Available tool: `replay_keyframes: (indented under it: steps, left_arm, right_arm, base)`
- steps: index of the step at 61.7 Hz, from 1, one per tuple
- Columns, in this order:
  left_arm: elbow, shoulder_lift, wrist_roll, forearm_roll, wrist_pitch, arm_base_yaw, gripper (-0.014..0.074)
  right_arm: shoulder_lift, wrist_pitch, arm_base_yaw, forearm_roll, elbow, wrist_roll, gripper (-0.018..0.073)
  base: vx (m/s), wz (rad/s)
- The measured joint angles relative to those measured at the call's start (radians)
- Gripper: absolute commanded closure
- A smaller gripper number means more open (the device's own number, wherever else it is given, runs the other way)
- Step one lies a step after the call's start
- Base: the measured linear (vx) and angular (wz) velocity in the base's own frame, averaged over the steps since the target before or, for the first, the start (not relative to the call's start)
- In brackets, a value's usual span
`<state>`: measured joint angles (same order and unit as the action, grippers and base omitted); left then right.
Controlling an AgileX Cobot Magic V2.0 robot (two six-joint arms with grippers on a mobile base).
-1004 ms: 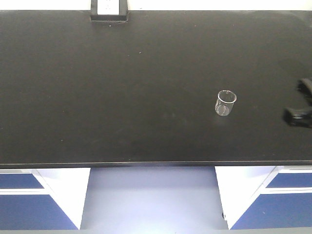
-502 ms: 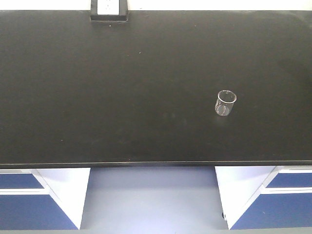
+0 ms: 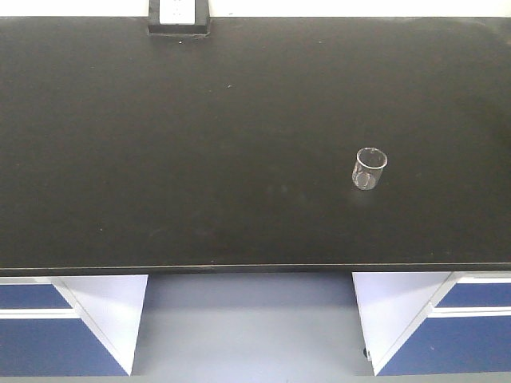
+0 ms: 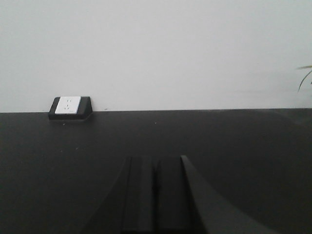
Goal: Grab beaker and place in storage area
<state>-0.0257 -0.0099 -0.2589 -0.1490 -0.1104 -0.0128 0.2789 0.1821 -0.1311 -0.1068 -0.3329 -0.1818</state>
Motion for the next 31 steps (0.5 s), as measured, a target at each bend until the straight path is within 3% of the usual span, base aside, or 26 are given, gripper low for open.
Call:
replay_keyframes:
  steps: [14, 31]
  left_arm:
    - [0.0, 0.0, 0.0, 0.0, 0.0, 0.0, 0.0605]
    - [0.0, 0.0, 0.0, 0.0, 0.0, 0.0, 0.0605]
  right_arm:
    - [-0.253, 0.022, 0.0, 0.087, 0.327, 0.099, 0.0563]
    - [-0.29, 0.041, 0.0, 0.107, 0.364, 0.122, 0.0563]
  base:
    - [0.0, 0.0]
    - [0.0, 0.0]
